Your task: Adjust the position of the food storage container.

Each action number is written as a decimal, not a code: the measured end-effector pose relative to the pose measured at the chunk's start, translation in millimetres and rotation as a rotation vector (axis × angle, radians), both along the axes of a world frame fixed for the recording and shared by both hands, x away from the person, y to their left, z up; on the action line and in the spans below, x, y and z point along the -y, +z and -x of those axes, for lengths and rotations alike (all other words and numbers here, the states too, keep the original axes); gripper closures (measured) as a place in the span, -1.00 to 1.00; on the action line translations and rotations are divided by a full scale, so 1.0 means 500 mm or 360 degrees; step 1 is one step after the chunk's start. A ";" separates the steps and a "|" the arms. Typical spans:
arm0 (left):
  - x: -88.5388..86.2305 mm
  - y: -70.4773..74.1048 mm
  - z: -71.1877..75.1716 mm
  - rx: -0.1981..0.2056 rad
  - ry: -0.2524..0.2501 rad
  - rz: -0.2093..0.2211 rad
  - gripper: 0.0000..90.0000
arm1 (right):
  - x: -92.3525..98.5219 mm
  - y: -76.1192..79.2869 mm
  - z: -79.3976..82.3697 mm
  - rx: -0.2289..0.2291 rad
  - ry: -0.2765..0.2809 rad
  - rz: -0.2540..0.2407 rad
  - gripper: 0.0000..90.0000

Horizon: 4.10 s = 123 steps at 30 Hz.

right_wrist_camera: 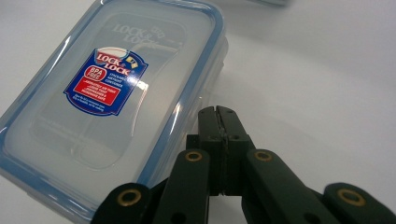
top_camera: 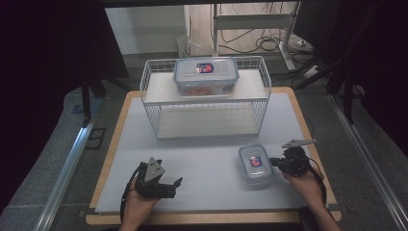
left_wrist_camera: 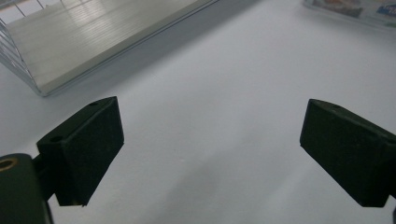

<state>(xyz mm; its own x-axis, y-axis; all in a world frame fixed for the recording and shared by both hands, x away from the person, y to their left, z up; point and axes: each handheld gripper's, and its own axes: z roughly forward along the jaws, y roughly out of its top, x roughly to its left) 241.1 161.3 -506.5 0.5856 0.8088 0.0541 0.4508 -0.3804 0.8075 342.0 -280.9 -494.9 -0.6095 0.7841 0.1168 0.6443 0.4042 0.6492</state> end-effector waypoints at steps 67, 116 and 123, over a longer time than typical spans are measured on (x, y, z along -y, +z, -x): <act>-0.002 -0.006 -0.017 -0.0155 0.0003 0.0123 -0.87 | -0.172 0.005 0.069 0.0116 0.0378 0.0097 0.99; 0.122 -0.045 -0.178 -0.0350 -0.0114 0.0035 0.99 | -0.200 -0.023 -0.050 0.0051 0.0237 0.0067 0.99; 0.115 -0.031 -0.134 -0.0366 -0.0122 0.0000 0.99 | -0.205 -0.026 -0.016 0.0026 0.0316 0.0084 0.99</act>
